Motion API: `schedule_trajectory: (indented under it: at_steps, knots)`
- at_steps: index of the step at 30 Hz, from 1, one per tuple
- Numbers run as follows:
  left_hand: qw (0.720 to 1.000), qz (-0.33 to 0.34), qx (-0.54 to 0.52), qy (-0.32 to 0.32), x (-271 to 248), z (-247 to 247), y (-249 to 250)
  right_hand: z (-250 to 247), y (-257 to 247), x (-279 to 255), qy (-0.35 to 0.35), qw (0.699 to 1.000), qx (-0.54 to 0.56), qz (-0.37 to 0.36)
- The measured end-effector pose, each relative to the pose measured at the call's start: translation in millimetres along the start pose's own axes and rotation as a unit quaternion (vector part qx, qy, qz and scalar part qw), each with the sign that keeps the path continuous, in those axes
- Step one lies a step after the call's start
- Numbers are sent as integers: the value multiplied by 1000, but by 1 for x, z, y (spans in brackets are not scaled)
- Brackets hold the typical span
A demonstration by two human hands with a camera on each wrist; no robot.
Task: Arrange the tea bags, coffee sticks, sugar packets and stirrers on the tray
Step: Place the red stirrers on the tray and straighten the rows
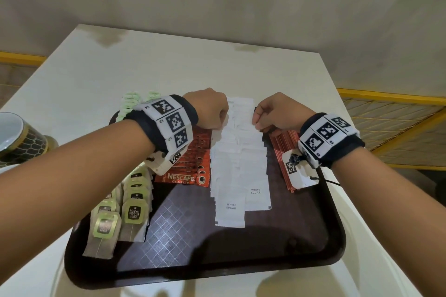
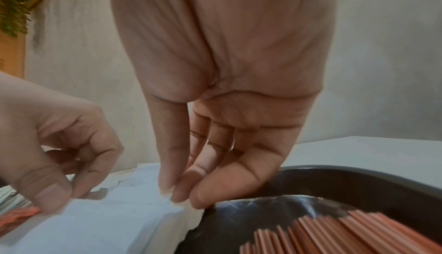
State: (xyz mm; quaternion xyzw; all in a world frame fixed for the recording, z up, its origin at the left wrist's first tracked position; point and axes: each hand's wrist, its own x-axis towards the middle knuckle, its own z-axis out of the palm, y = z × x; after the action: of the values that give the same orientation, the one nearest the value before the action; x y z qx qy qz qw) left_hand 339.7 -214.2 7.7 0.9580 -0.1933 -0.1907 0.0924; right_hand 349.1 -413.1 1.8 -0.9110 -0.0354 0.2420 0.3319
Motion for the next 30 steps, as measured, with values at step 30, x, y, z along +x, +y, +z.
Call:
schedule_trajectory:
  at_steps: [30]
  knots:
    - [999, -2, 31, 34, -7, 5, 1, 3, 3, -6, -14, 999, 6, 51]
